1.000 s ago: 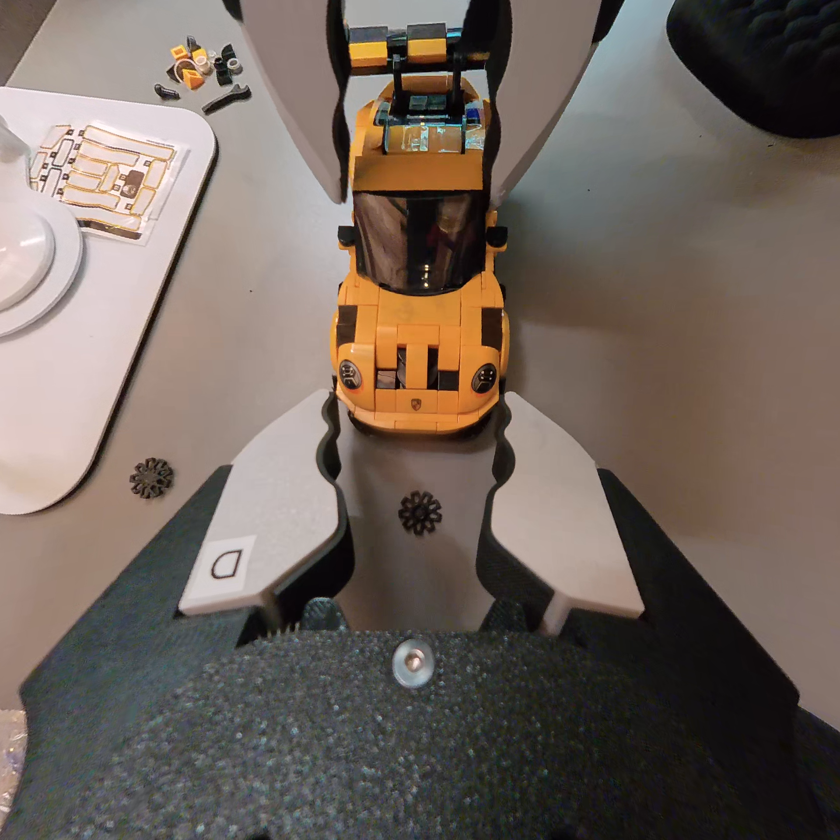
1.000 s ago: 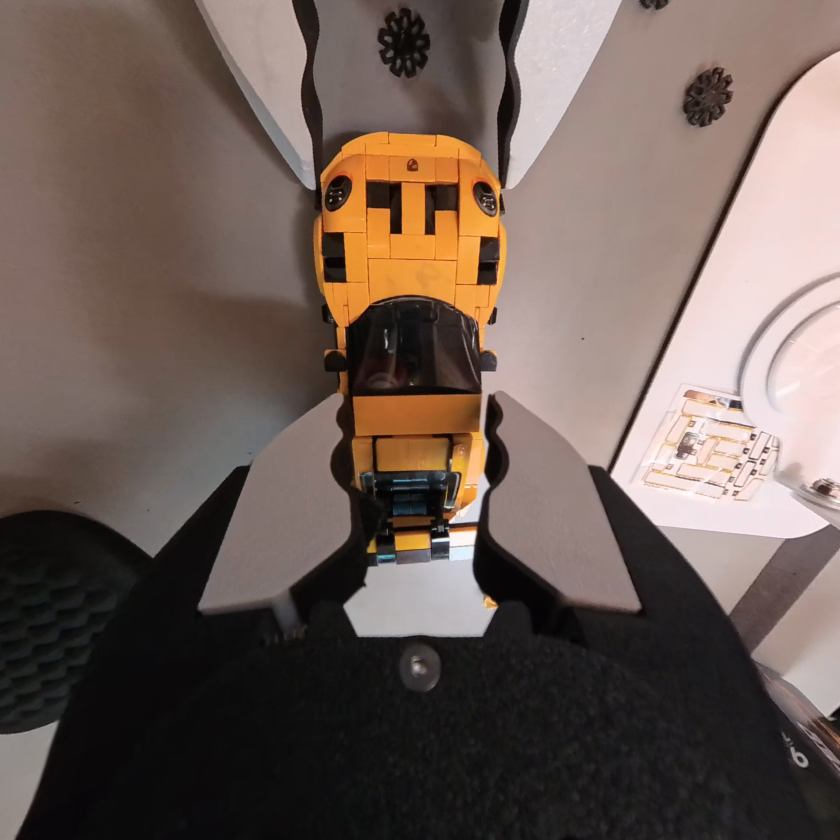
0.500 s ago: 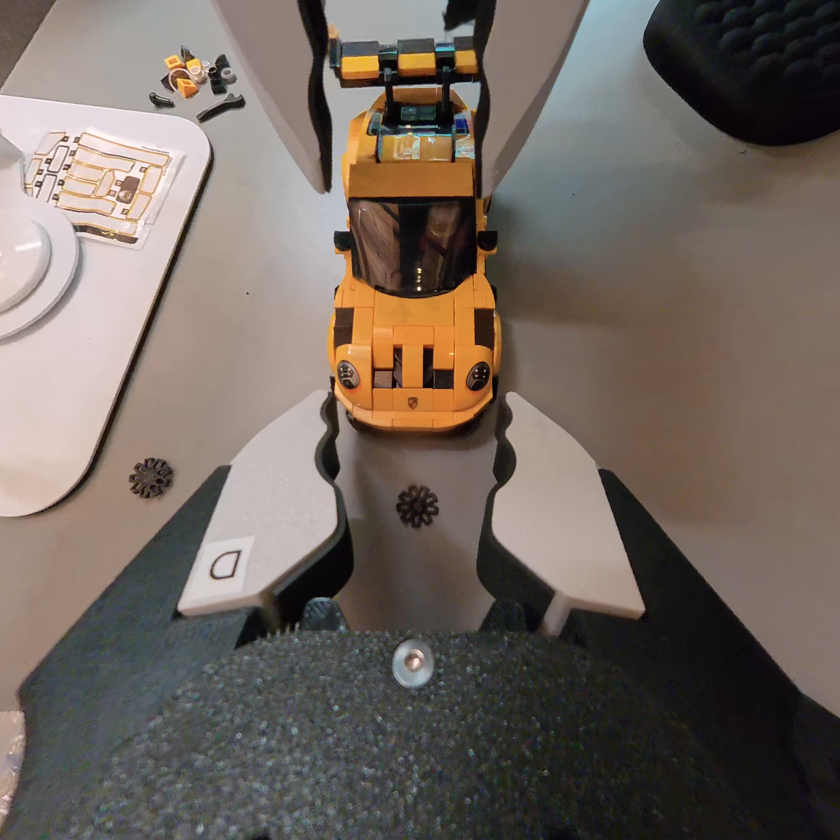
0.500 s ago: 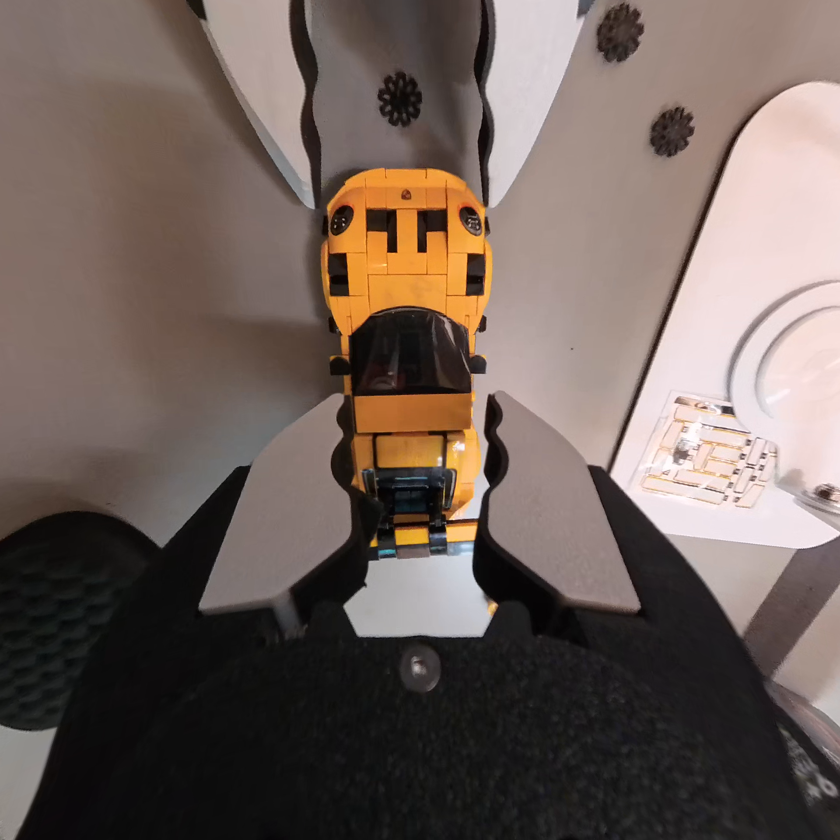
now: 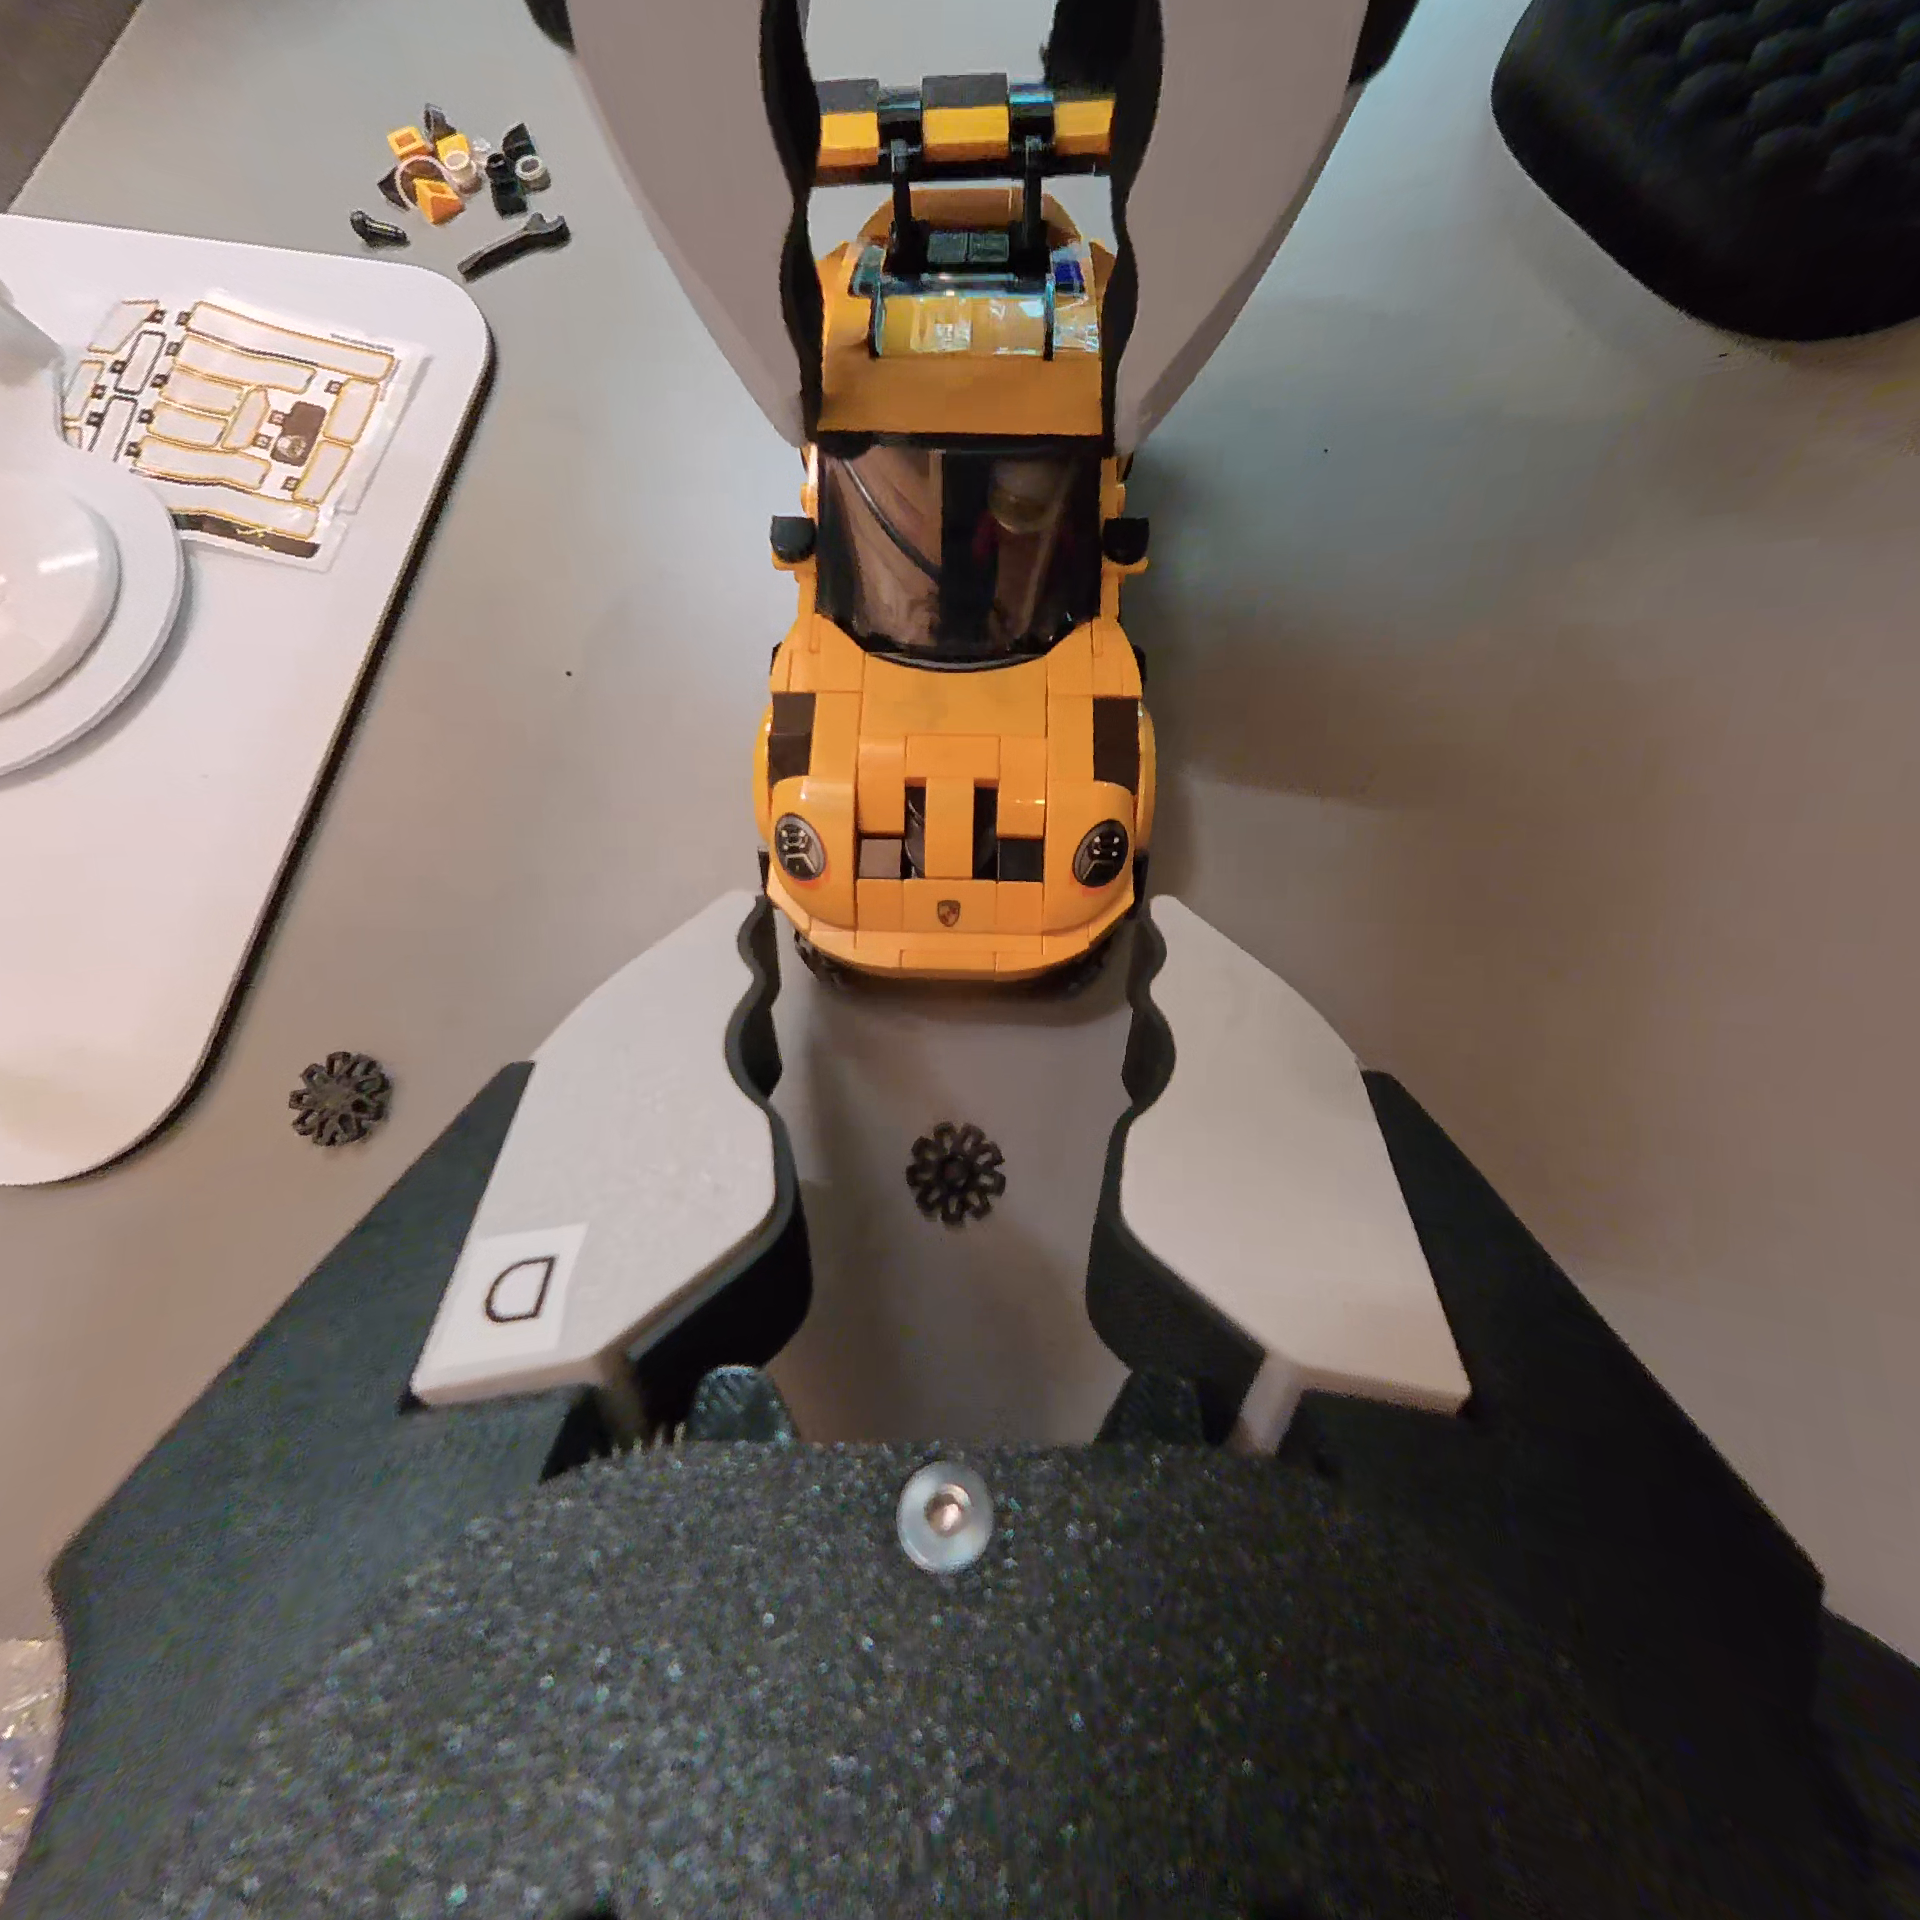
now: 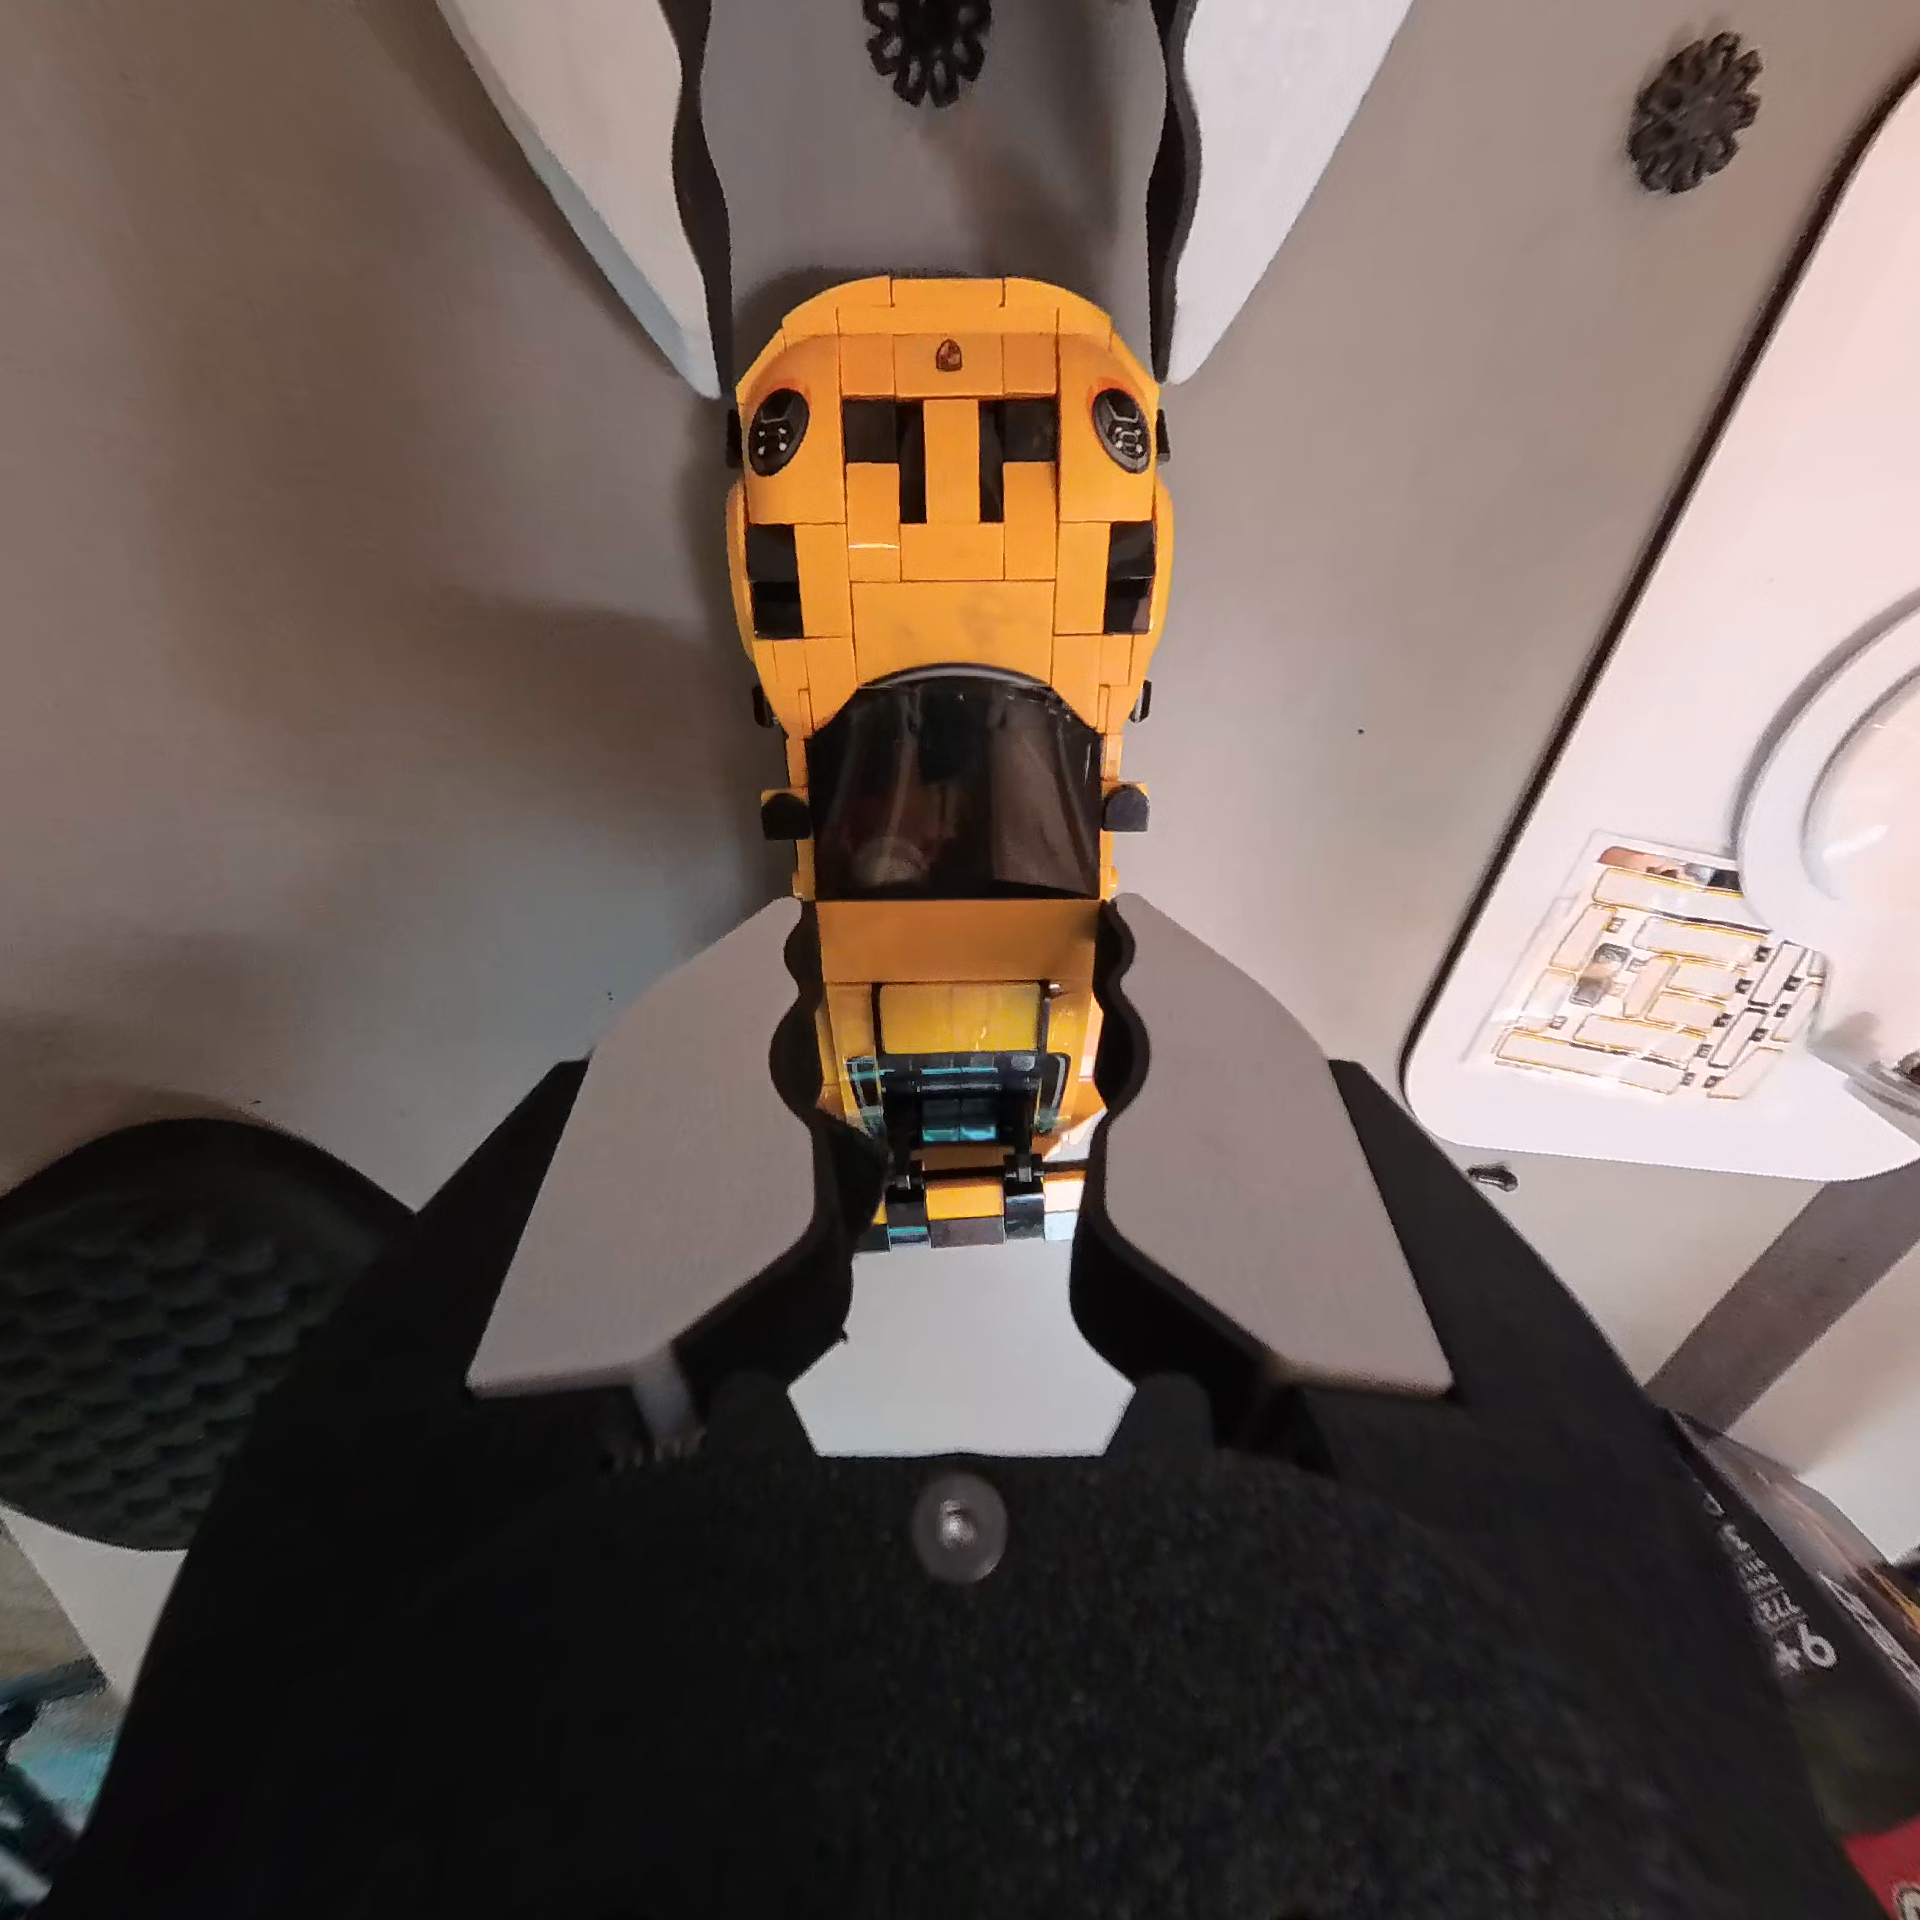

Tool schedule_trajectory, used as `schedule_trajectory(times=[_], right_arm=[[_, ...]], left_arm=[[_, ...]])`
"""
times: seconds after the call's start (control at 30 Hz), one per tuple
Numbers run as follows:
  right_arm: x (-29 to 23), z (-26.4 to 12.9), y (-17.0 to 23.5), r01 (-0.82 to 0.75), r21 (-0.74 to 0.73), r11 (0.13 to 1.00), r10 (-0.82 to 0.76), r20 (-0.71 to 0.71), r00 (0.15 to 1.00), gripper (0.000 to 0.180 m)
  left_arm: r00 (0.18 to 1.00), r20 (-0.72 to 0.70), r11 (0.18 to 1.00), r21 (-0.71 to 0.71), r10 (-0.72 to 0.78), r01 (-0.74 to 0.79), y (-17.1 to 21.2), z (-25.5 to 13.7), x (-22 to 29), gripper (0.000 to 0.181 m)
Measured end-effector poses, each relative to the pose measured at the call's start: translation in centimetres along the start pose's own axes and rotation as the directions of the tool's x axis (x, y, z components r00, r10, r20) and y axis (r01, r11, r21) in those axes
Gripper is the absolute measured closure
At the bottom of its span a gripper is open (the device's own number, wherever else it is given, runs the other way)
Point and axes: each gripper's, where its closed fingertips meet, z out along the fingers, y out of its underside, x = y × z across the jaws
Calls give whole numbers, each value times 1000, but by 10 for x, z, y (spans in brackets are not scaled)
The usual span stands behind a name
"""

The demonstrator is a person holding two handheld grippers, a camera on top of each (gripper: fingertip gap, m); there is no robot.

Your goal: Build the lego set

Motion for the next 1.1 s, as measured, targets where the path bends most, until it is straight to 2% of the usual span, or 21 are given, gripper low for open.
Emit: schedule_trajectory(times=[0.17,0.33,0.57,0.77,1.1], right_arm=[[0,0,0,0,-56,998,0,6,1000,129],[0,1,-3,-8,-46,999,8,-3,1000,129],[0,2,-5,-16,-33,999,16,-4,1000,129],[0,2,-6,-39,7,999,39,-5,999,129],[0,2,-6,-40,-14,999,40,-14,999,129]], left_arm=[[1000,17,999,28,15,-15,-6,-5,-1,120],[1000,20,999,47,12,-13,-10,-6,-2,122],[1000,18,1000,24,13,-13,-6,2,0,113],[999,34,1000,14,21,-21,-5,4,0,112],[999,36,1000,11,22,-22,-5,5,0,112]])
